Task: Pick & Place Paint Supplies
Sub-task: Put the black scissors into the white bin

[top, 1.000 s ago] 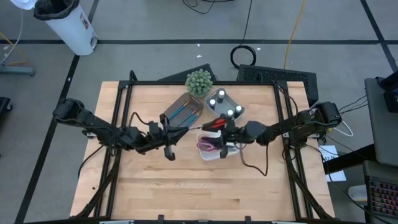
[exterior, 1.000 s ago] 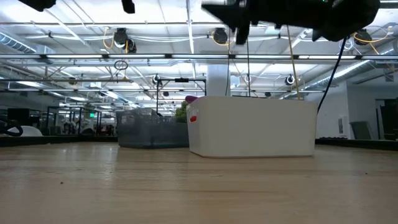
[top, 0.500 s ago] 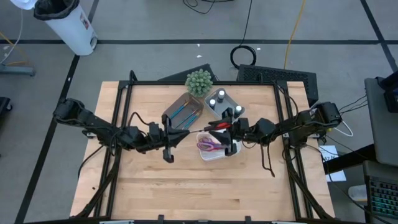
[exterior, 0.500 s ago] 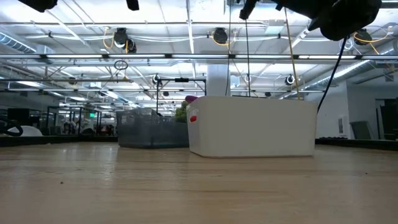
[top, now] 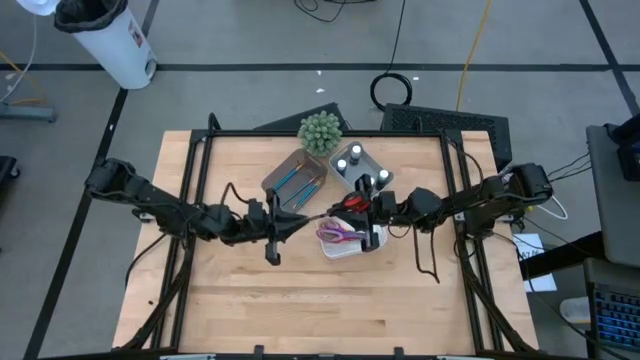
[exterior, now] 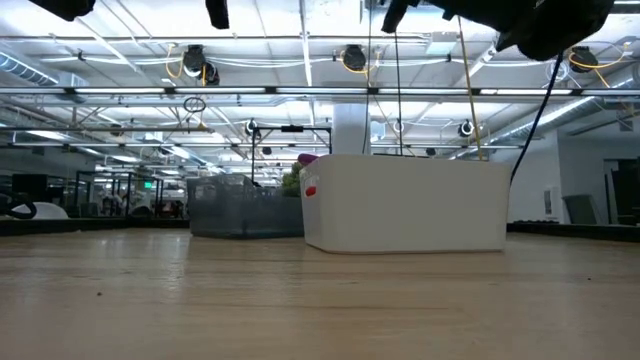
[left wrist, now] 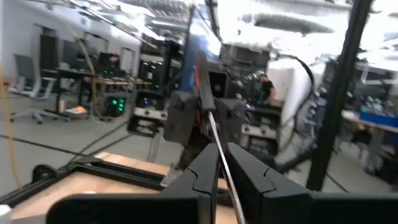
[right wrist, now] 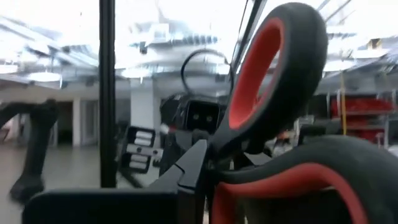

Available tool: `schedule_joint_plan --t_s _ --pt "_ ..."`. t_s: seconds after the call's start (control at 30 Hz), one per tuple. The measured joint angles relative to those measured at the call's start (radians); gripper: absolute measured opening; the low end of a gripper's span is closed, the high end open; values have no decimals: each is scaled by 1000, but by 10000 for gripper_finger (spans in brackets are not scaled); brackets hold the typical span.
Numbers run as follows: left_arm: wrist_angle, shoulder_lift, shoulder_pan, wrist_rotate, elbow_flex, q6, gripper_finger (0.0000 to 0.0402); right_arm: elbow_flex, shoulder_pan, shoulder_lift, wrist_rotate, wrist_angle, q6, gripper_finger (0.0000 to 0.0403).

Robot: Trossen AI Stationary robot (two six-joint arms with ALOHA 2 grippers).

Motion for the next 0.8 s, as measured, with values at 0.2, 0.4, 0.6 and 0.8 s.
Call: schedule_joint_plan --t_s 0.2,0.4,0.6,0.8 --pt "-70 -3 -1 68 -1 -32 36 5 2 -133 -21 -356 8 61" --pt "-131 -12 2 86 9 -34 88 2 18 -275 -33 -693 33 61" --pt "-225 -12 9 245 10 -67 180 9 31 -364 -20 -860 58 61" --pt "-511 -9 55 251 107 -206 252 106 29 -319 -14 -1008 56 61"
